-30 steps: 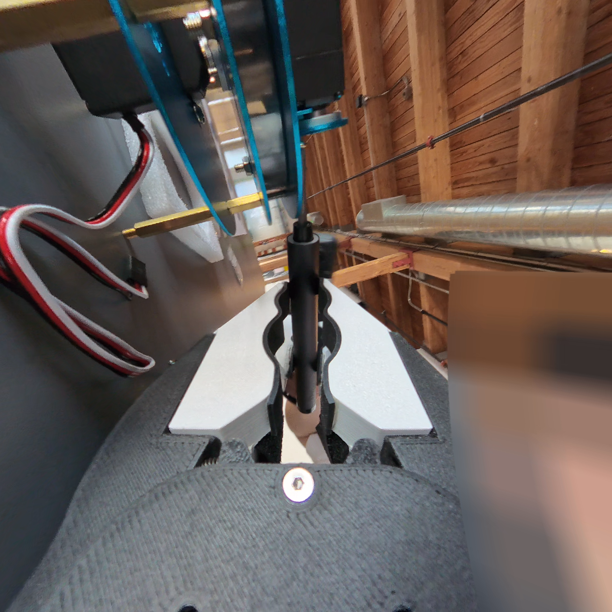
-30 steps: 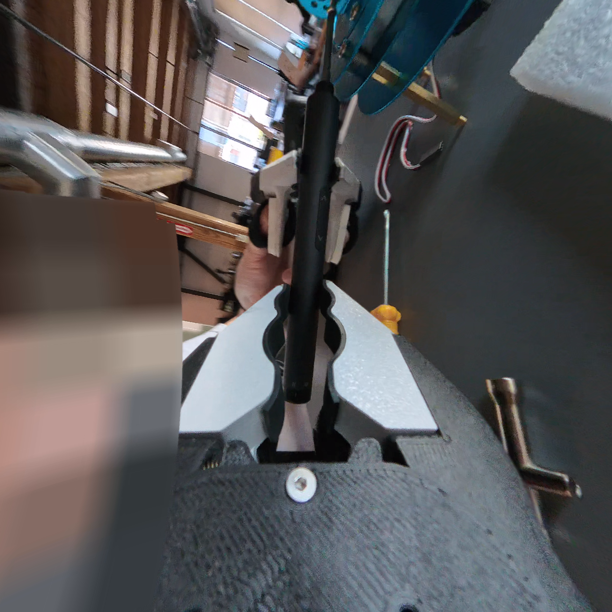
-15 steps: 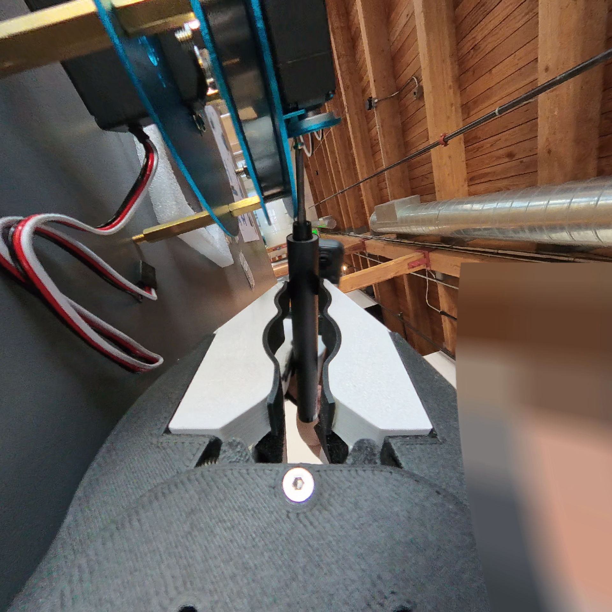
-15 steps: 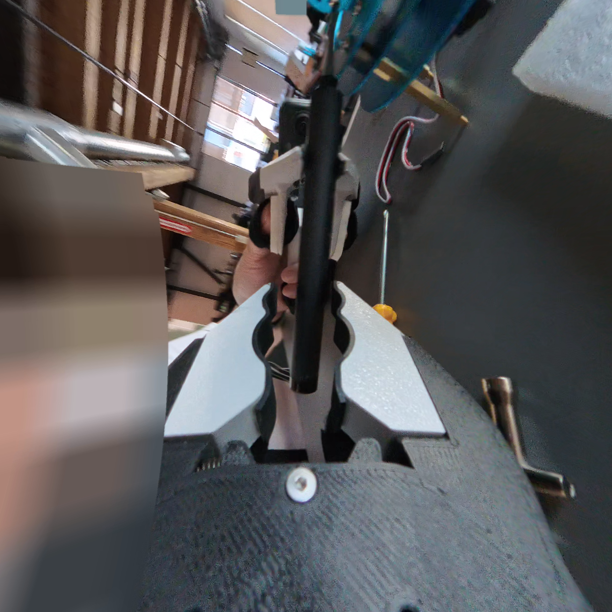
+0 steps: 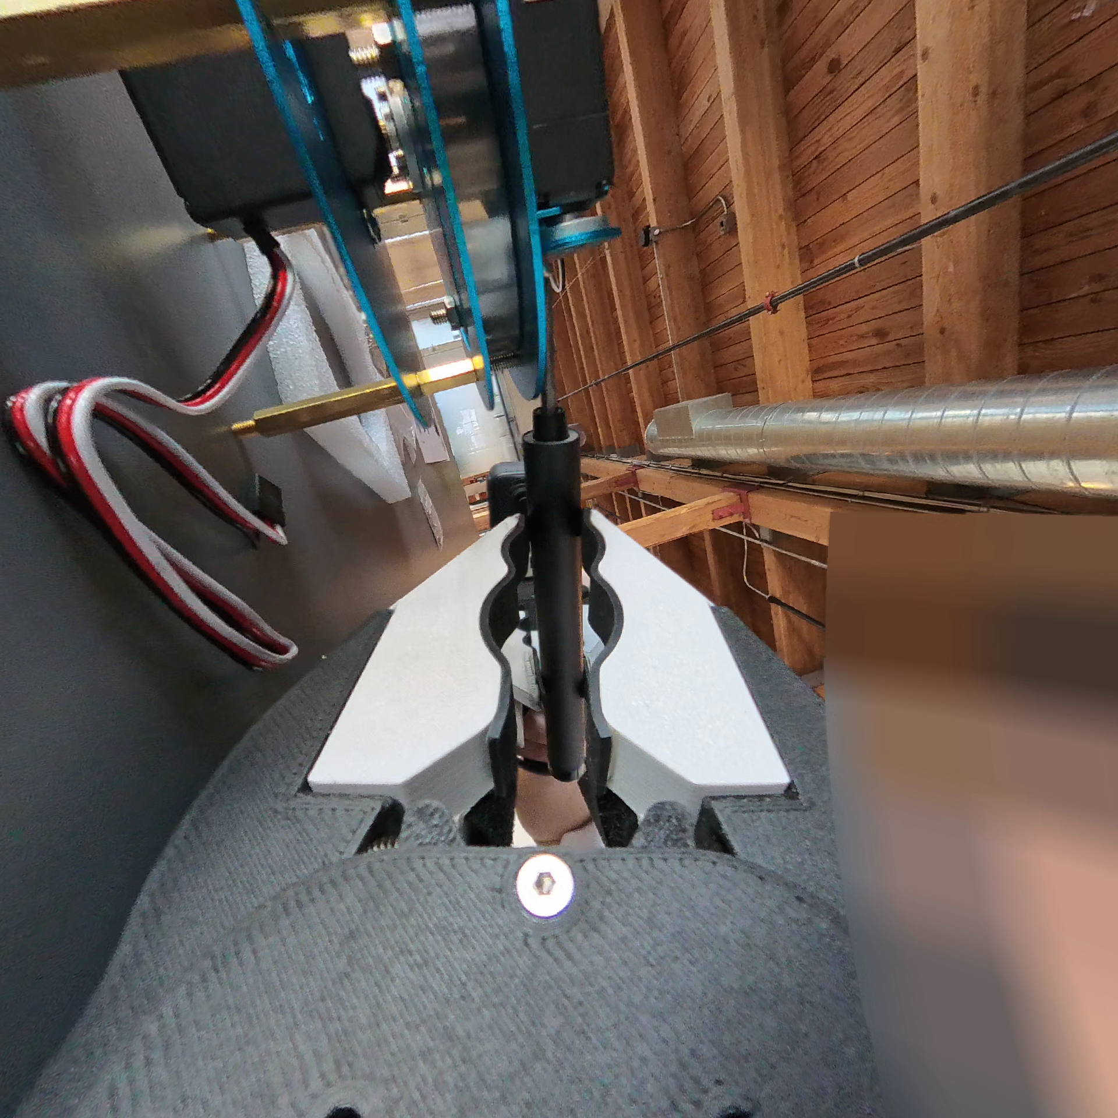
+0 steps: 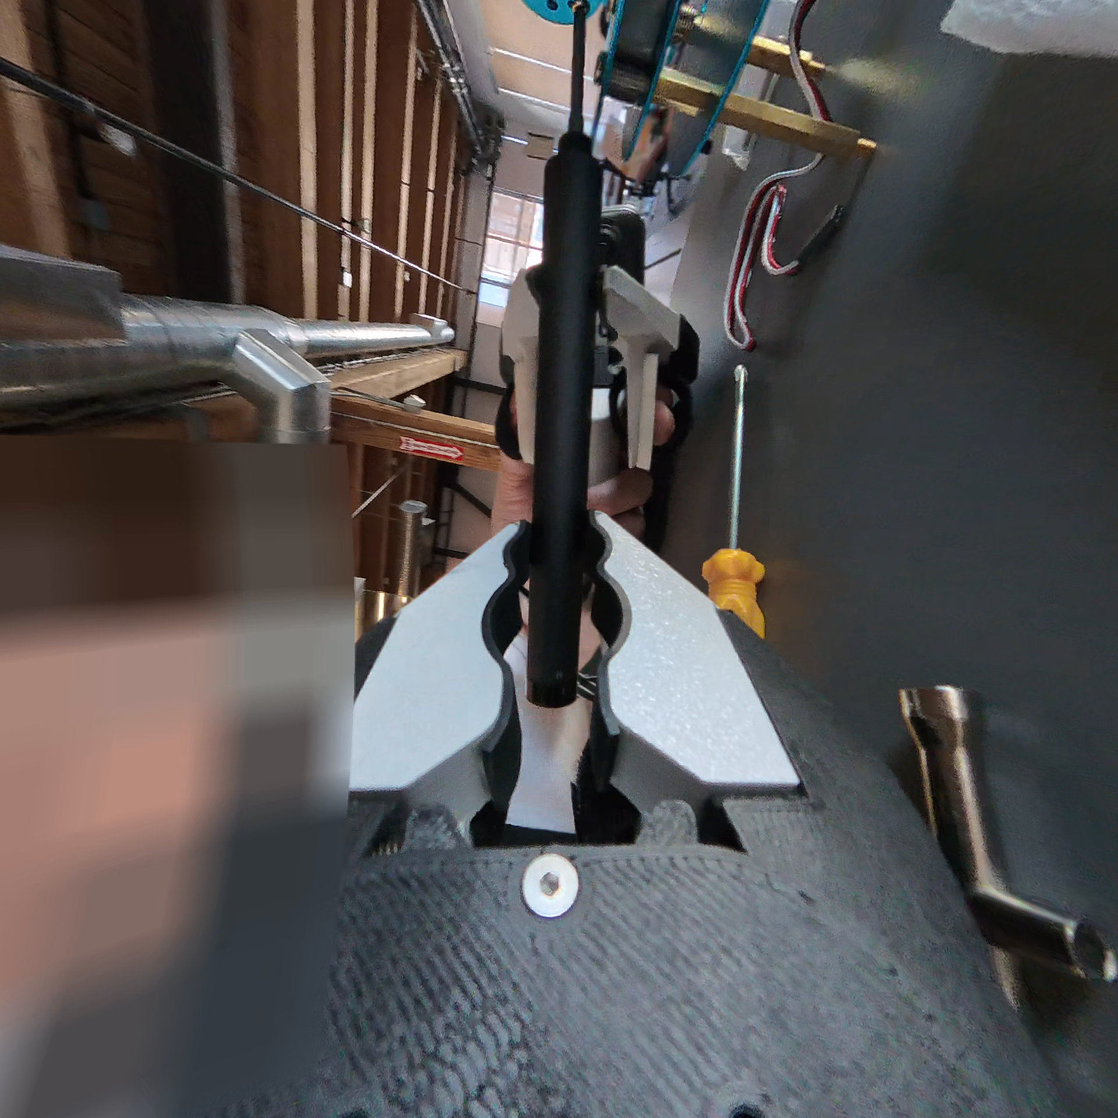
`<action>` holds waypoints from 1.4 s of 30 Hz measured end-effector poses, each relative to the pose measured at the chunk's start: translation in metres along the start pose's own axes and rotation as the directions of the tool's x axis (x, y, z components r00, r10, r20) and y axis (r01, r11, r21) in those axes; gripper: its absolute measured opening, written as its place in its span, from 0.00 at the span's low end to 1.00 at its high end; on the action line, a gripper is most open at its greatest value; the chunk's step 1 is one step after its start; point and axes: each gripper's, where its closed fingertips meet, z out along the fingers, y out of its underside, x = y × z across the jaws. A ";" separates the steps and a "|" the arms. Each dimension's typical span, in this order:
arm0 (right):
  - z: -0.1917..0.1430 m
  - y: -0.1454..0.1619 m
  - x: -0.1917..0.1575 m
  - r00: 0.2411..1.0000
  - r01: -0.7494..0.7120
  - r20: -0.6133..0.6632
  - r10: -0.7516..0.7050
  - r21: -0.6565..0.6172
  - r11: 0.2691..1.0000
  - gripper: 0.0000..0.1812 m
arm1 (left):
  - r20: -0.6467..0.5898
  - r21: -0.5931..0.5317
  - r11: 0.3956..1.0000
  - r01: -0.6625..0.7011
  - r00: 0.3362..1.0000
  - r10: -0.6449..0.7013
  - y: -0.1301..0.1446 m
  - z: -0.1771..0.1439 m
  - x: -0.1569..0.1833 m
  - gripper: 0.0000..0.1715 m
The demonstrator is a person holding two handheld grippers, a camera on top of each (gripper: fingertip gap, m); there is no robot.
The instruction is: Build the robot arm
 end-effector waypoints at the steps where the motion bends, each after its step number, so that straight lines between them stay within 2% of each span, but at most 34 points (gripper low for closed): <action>1: 0.001 0.000 -0.001 1.000 -0.013 0.017 0.013 0.003 1.000 0.09 | -0.001 0.001 1.000 -0.001 1.000 0.001 0.000 0.000 0.000 0.09; 6: 0.006 0.001 -0.008 0.990 -0.092 0.113 0.090 0.019 0.996 0.09 | -0.015 0.000 1.000 0.002 1.000 -0.002 -0.001 -0.001 0.004 0.09; 9: 0.007 0.000 -0.007 0.989 -0.096 0.120 0.092 0.027 0.995 0.09 | 0.023 -0.004 0.999 -0.038 0.999 0.038 -0.002 -0.001 0.003 0.09; 12: 0.007 0.002 0.001 0.999 0.041 -0.034 -0.041 0.004 0.999 0.11 | 0.060 -0.004 0.999 -0.050 0.997 0.051 -0.002 -0.002 -0.001 0.09; 15: 0.008 0.004 0.006 0.943 0.244 -0.220 -0.251 -0.058 0.968 0.16 | 0.069 0.003 0.999 -0.044 0.997 0.044 -0.002 -0.004 -0.003 0.09; 18: 0.008 0.003 0.005 0.914 0.289 -0.272 -0.301 -0.082 0.954 0.10 | 0.059 0.006 0.999 -0.039 0.998 0.038 -0.003 -0.004 0.000 0.09; 21: 0.009 0.002 0.004 0.953 0.200 -0.224 -0.206 -0.047 0.979 0.09 | 0.051 0.013 1.000 -0.022 0.998 0.021 -0.004 -0.004 0.000 0.09; 24: 0.010 0.001 0.000 0.992 0.066 -0.112 -0.064 0.019 0.998 0.09 | 0.020 0.031 0.999 0.018 1.000 -0.018 -0.006 -0.006 0.001 0.09; 28: 0.013 0.000 -0.002 1.000 -0.007 -0.028 0.010 0.077 0.997 0.09 | -0.014 0.041 0.998 0.039 0.999 -0.039 -0.007 -0.008 0.004 0.11; 31: 0.015 0.001 -0.006 0.997 -0.072 0.039 0.069 0.087 0.994 0.08 | -0.038 0.003 0.999 0.049 0.998 -0.049 0.000 -0.007 0.008 0.13; 35: 0.019 0.002 -0.008 0.991 -0.108 0.087 0.101 0.081 0.991 0.09 | -0.047 -0.042 0.998 0.048 0.998 -0.049 0.012 -0.003 0.009 0.12; 36: 0.020 0.003 -0.008 0.992 -0.101 0.087 0.094 0.076 0.992 0.09 | -0.034 -0.044 0.998 0.035 0.999 -0.036 0.012 -0.003 0.008 0.09; 39: 0.020 0.003 -0.008 0.996 -0.059 0.064 0.055 0.063 0.996 0.09 | -0.012 -0.057 0.998 0.020 1.000 -0.020 0.013 -0.004 0.007 0.09; 42: 0.016 0.004 -0.009 1.000 -0.017 0.006 0.017 0.006 1.000 0.18 | 0.022 -0.061 0.998 -0.008 1.000 0.009 0.013 -0.003 0.004 0.09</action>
